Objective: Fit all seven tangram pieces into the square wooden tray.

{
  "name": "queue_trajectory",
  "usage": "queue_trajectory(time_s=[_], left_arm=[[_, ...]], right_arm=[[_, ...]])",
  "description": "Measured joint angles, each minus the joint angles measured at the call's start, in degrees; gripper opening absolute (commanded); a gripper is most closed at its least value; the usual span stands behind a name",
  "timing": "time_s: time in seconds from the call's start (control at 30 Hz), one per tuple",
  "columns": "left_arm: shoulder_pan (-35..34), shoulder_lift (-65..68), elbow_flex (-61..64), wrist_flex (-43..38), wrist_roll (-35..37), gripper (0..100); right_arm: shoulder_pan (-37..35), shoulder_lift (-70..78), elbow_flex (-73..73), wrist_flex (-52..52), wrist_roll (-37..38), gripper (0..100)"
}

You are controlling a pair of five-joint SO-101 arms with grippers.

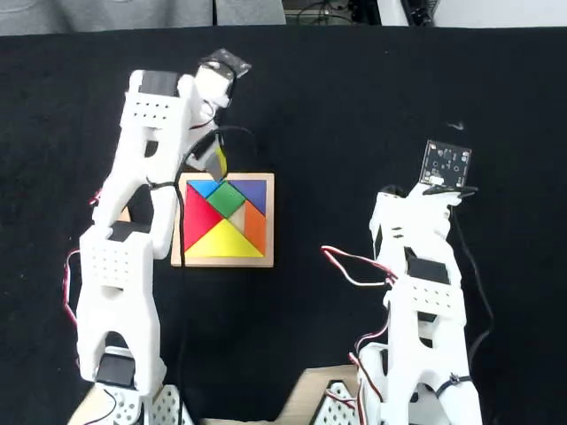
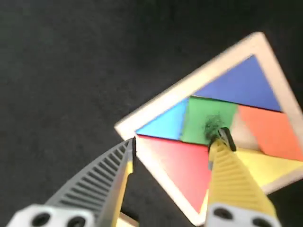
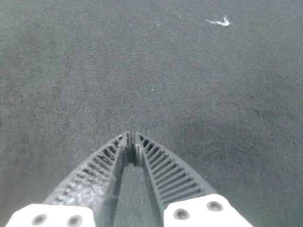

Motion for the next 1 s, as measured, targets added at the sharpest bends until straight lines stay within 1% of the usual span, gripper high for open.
queue_trajectory(time_s=[0.13, 0.37, 0.63, 0.87, 1.0], left_arm=[[2.2, 0.0, 2.0, -0.2, 0.4, 26], [2.6, 0.0, 11.5, -5.5, 0.4, 26], [2.5, 0.0, 17.5, -10.5, -0.7, 26], [2.6, 0.0, 18.1, -14.6, -1.0, 26], [3.9, 0.0, 18.2, -15.2, -1.0, 26]], right_arm=[[0.0, 0.0, 0.0, 0.0, 0.0, 1.5], [0.0, 0.0, 0.0, 0.0, 0.0, 1.5], [0.0, 0.0, 0.0, 0.0, 0.0, 1.5], [0.0, 0.0, 0.0, 0.0, 0.0, 1.5], [0.0, 0.0, 0.0, 0.0, 0.0, 1.5]])
